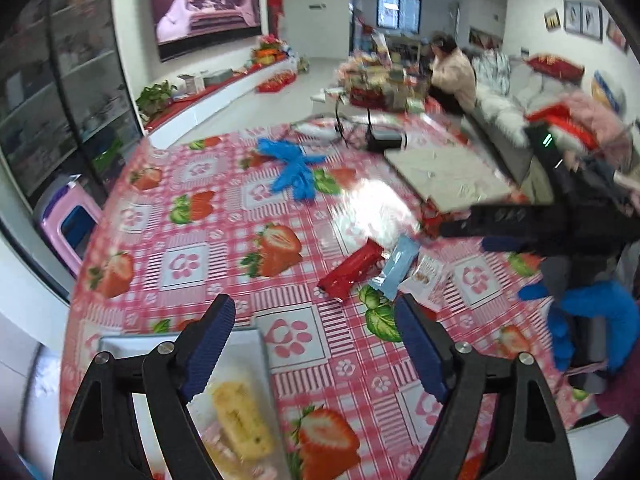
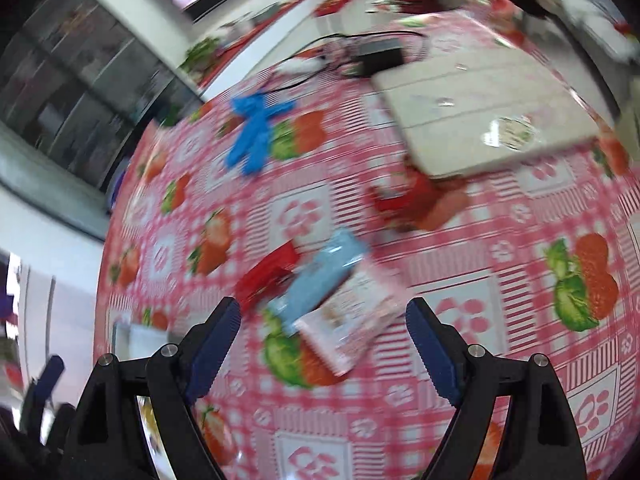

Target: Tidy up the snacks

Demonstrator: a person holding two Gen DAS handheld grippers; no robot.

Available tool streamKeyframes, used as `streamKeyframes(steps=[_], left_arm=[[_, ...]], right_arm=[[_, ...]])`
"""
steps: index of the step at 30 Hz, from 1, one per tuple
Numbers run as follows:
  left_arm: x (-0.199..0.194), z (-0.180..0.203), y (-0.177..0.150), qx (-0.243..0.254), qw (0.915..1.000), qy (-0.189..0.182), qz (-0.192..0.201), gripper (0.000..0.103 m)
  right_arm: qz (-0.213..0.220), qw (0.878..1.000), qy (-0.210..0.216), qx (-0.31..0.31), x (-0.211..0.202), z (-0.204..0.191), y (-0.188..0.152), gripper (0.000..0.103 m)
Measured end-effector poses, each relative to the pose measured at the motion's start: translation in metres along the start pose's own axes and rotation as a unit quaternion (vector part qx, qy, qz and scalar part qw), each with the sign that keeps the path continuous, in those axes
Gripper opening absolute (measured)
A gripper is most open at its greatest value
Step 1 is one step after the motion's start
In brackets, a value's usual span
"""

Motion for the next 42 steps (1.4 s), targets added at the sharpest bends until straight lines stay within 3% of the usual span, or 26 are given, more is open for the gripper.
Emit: streamKeyframes(steps=[5, 12, 19, 21, 23, 28, 31, 36, 39, 40, 41, 42], left_arm=[[0.064, 0.012, -0.006, -0.003, 0.9989, 0.009, -0.045, 0.084], [0.116, 0.022, -0.006, 0.003, 0.9976, 0.013, -0.068, 0.084], [0.152, 0.024, -0.008, -0.02, 0.9968, 0.014, -0.075, 0.083], [0.149, 0.032, -0.004, 0.0, 0.9979, 0.018, -0.063, 0.066], [0.145, 0.043, -0.002, 0.011, 0.998, -0.002, -0.062, 0.035], [0.128, 0.059, -0.02, 0.013, 0.9972, 0.012, -0.072, 0.031], [0.102, 0.071, -0.049, -0.005, 0.9972, 0.011, -0.073, 0.031], [0.063, 0.086, -0.092, -0.042, 0.9961, 0.003, -0.078, 0.033], [0.054, 0.085, -0.094, -0.059, 0.9957, 0.006, -0.072, 0.055], [0.055, 0.082, -0.09, -0.059, 0.9958, 0.011, -0.069, 0.072], [0.054, 0.078, -0.085, -0.057, 0.9959, 0.026, -0.066, 0.082], [0.052, 0.075, -0.079, -0.055, 0.9961, 0.037, -0.059, 0.082]], right_arm=[[-0.003, 1.0, -0.014, 0.017, 0.017, 0.031, 0.014, 0.086], [-0.023, 0.999, -0.028, 0.002, 0.045, 0.037, 0.0, 0.086], [-0.004, 0.995, -0.071, -0.071, 0.059, 0.025, -0.005, 0.086], [0.003, 0.992, -0.081, -0.102, 0.059, 0.023, -0.009, 0.084], [0.005, 0.991, -0.079, -0.109, 0.055, 0.027, -0.009, 0.076], [-0.001, 0.989, -0.072, -0.13, 0.045, 0.036, -0.02, 0.06], [-0.004, 0.985, -0.074, -0.159, 0.035, 0.043, -0.036, 0.054], [-0.007, 0.97, -0.096, -0.225, 0.015, 0.065, -0.075, 0.054], [-0.02, 0.967, -0.091, -0.235, 0.004, 0.079, -0.089, 0.055], [-0.023, 0.969, -0.088, -0.229, 0.002, 0.082, -0.088, 0.058], [-0.021, 0.971, -0.087, -0.221, -0.001, 0.084, -0.085, 0.069], [-0.012, 0.972, -0.087, -0.218, -0.003, 0.083, -0.079, 0.078]])
Point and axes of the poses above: each gripper's, at about its wrist camera, not at the fingertips, and x roughly the way its jaws point, z to its right, y to its top, the point moved 10 cm from there along x, roughly the way its jaws point, and after that the axes turned 13 degrees about x, right-handed, at the moved point
